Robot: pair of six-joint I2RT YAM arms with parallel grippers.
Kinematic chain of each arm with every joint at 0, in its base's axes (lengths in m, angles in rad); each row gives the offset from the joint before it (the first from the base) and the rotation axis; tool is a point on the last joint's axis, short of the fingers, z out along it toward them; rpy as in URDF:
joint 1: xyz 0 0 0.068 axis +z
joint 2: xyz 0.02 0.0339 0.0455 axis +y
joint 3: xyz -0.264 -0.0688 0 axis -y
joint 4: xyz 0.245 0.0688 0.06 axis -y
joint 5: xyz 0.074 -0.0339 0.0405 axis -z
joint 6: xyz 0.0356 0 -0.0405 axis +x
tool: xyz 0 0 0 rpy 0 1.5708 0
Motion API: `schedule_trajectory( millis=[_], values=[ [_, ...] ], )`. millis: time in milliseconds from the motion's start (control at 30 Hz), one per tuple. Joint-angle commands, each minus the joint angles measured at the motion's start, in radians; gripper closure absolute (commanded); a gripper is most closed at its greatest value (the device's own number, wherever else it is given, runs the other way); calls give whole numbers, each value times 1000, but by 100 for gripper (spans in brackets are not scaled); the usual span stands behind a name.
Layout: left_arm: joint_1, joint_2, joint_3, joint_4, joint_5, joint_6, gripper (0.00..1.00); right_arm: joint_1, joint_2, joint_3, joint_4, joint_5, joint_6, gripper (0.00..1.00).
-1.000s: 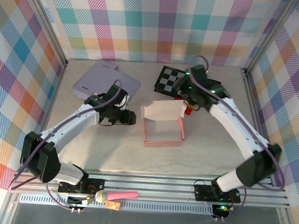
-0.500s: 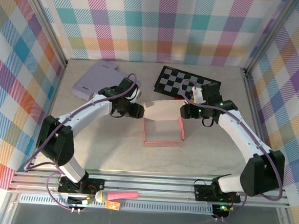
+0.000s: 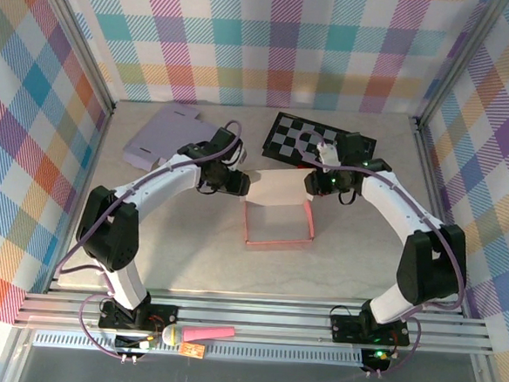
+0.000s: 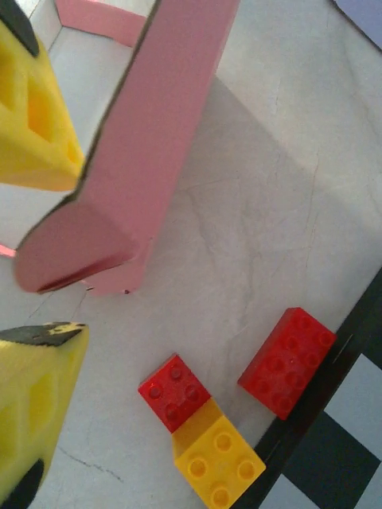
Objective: Fold the paper box
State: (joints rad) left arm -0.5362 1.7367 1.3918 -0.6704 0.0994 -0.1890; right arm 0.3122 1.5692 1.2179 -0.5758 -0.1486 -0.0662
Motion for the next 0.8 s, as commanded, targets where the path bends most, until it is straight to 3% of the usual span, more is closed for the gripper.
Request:
schedule_trajectory(
  millis=[0,333,567,767],
  values=[
    [-11,26,40,15,6,14,53,-7,16,38,14,-37,-19,56],
    [-13,67,88,20,16,10,68,-7,33,62,5,-41,-23,74],
    [-16,88,108,22,36,7,84,-7,19,56,-22,-2,-20,72],
    [-18,83,101,29,26,6,88,-8,-20,33,-35,29,10,67]
  ],
)
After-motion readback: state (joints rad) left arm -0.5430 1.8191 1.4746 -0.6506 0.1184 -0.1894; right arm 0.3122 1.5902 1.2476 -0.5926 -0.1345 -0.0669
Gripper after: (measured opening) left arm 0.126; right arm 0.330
